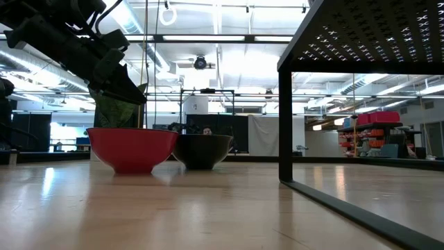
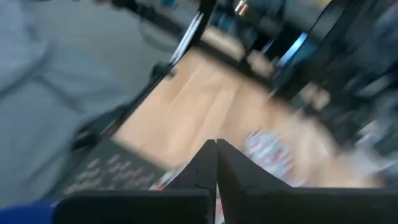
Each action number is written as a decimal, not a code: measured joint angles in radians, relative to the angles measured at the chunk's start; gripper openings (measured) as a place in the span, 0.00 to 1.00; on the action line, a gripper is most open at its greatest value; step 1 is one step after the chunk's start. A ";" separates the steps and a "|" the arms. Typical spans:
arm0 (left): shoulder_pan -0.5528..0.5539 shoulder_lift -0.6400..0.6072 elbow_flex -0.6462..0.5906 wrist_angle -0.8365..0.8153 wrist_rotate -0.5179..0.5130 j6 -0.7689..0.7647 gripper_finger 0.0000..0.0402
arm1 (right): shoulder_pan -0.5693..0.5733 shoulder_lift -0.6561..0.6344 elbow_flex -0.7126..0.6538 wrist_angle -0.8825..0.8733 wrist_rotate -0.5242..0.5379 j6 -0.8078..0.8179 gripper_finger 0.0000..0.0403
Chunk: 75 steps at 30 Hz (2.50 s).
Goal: Pick & Place Mini bowls
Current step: Stack the white patterned bowl on top of the stacked white patterned bowl on the shelf
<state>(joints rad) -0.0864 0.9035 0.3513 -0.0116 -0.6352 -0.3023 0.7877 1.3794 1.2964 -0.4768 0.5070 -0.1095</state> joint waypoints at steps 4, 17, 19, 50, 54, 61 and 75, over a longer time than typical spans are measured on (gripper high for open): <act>0.000 0.000 0.000 0.000 0.000 -0.005 0.44 | -0.037 -0.001 0.000 0.123 0.070 -0.171 0.01; -0.015 0.000 0.000 0.002 0.052 0.003 0.44 | -0.520 -0.001 -0.247 0.614 -0.014 -0.097 0.02; -0.043 0.000 0.009 -0.003 0.106 0.031 0.44 | -0.591 -0.001 -0.269 0.649 -0.015 -0.046 0.02; -0.465 0.406 0.123 -0.034 0.206 0.047 0.44 | -0.718 -0.001 -0.693 1.032 -0.238 0.311 0.02; -0.439 0.428 0.123 -0.032 0.214 0.051 0.44 | -0.710 -0.001 -0.693 1.034 -0.238 0.310 0.02; -0.427 0.438 0.123 0.075 0.222 0.131 0.44 | -0.709 -0.001 -0.693 1.034 -0.238 0.307 0.02; -0.427 0.438 0.123 0.099 0.306 0.147 0.24 | -0.707 -0.001 -0.693 1.034 -0.238 0.307 0.02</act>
<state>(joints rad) -0.5133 1.3415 0.4747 0.0869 -0.3292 -0.1550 0.0803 1.3783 0.6037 0.5570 0.2687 0.1977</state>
